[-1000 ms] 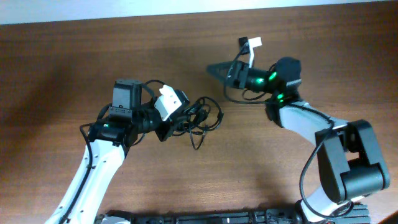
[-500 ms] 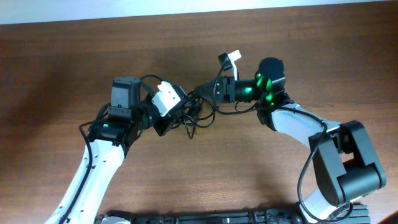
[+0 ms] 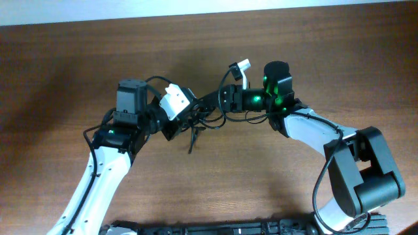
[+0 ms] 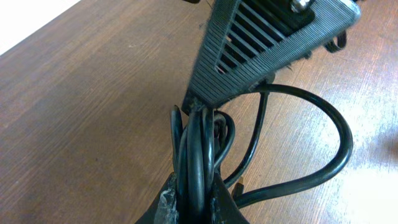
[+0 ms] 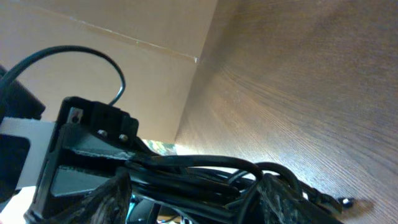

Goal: Untangle cables

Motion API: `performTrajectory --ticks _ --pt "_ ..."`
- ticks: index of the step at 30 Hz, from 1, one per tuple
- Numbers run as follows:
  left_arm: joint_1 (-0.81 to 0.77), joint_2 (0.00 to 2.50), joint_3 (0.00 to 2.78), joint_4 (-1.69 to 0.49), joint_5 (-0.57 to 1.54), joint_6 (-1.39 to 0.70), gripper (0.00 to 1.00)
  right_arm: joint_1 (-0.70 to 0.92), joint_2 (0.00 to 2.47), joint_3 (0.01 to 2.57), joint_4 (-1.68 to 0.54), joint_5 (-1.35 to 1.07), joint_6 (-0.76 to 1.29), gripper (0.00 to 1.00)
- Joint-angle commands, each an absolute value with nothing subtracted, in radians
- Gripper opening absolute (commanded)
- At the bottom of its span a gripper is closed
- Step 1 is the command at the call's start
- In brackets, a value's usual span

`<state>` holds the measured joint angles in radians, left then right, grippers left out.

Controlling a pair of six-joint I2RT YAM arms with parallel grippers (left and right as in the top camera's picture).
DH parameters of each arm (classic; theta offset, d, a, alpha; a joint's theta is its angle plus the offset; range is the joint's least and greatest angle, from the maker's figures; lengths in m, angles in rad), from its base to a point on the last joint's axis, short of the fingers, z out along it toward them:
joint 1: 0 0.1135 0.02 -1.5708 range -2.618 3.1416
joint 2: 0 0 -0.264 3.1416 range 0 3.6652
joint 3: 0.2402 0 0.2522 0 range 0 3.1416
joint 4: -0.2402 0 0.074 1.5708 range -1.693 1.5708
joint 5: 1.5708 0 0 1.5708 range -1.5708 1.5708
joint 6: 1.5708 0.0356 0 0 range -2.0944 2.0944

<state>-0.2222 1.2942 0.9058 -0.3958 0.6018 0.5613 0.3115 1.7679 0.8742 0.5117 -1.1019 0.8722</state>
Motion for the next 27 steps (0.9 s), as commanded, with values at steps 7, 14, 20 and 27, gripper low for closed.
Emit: performTrajectory --ticks 7,14,20,27 --pt "-0.22 1.283 0.919 -0.371 0.646 0.574 0.0 0.379 1.763 0.868 0.516 -1.117 0.853 0.66" --pt "-0.22 1.284 0.919 -0.312 0.529 0.573 0.0 0.379 1.763 0.868 0.427 -1.055 0.746 0.65" --pt "-0.22 1.24 0.92 -0.275 0.53 0.511 0.0 0.379 1.763 0.868 0.273 -0.79 0.714 0.61" --pt "-0.22 1.159 0.92 -0.291 0.53 0.505 0.0 0.379 1.763 0.868 0.144 -0.697 0.713 0.61"
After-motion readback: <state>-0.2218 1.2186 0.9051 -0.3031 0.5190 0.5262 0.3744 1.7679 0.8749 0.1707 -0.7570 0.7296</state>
